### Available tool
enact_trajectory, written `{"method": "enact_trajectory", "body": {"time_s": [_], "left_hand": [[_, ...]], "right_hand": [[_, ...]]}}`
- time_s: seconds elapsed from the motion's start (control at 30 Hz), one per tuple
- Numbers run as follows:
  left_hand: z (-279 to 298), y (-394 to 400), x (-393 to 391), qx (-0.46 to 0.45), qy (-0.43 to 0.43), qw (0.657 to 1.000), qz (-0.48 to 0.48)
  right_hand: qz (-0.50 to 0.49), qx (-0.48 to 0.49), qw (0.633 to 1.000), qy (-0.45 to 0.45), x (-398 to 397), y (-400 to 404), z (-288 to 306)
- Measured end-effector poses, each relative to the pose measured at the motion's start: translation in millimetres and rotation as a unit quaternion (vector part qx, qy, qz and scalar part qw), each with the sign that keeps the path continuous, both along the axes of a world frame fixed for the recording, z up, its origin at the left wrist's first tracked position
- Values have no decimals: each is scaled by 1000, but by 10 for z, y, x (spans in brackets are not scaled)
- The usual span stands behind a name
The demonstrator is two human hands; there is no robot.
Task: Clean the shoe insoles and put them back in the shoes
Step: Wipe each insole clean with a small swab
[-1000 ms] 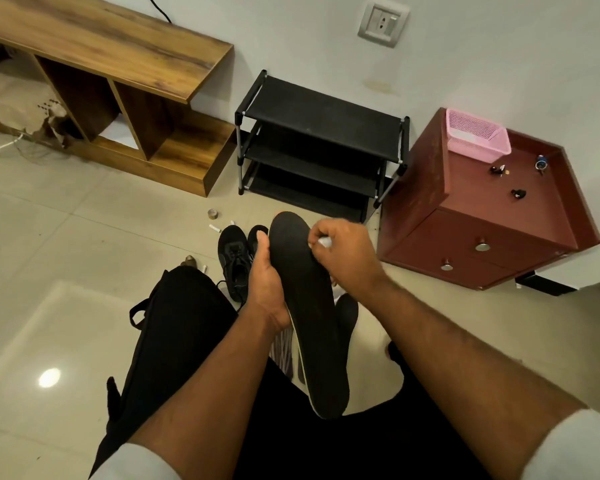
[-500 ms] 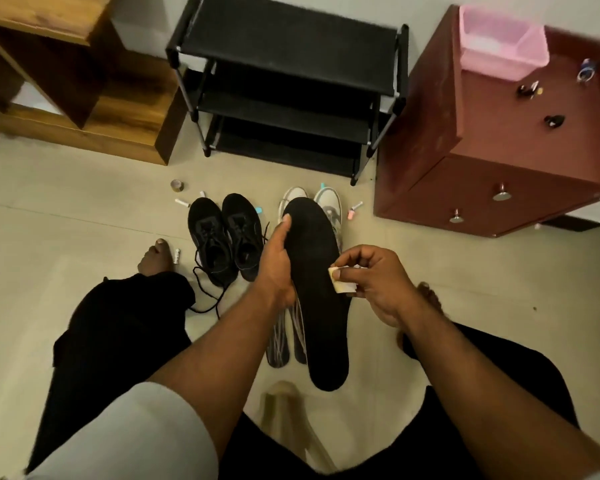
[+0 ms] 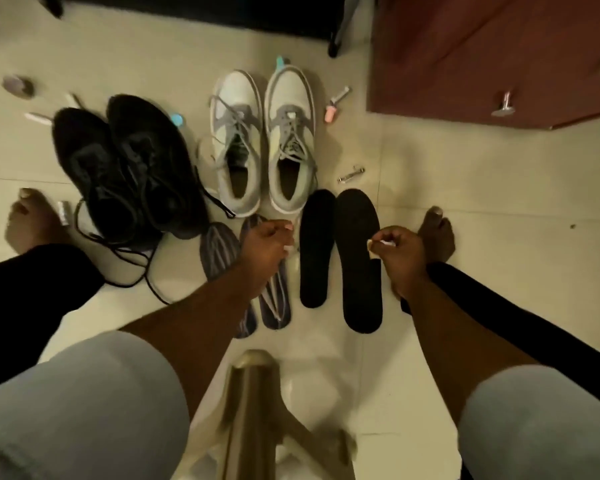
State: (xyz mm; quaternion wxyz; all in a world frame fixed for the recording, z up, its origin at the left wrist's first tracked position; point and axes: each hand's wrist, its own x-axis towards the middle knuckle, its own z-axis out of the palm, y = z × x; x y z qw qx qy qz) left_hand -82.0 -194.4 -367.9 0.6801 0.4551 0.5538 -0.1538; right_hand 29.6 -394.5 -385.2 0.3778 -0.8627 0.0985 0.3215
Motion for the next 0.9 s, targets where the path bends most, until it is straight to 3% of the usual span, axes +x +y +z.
{"method": "enact_trajectory", "body": {"time_s": [0.2,0.37,0.53,0.67,0.8,0.9], "left_hand": [[-578,-175,-7,17,9,998,-64],[-783,-413,31,-22,38,994,-95],[-867,-238,120,-52,45,998,6],[-952,-7,10,23,104,993,55],[-1162,146,-186,109,138,984,16],[-1259,212,-289,137,150,979,-3]], "right_hand": [[-30,-29,999,1,110,-161,-729],[-39,-82,996,-16,37,-308,-1032],[-51,-97,994,-3,13,-243,-1024],[-27,-4,999,19,-118,144,-928],[-3,89,981,173,-250,697,-910],[46,50,952,299,-388,997,-1006]]}}
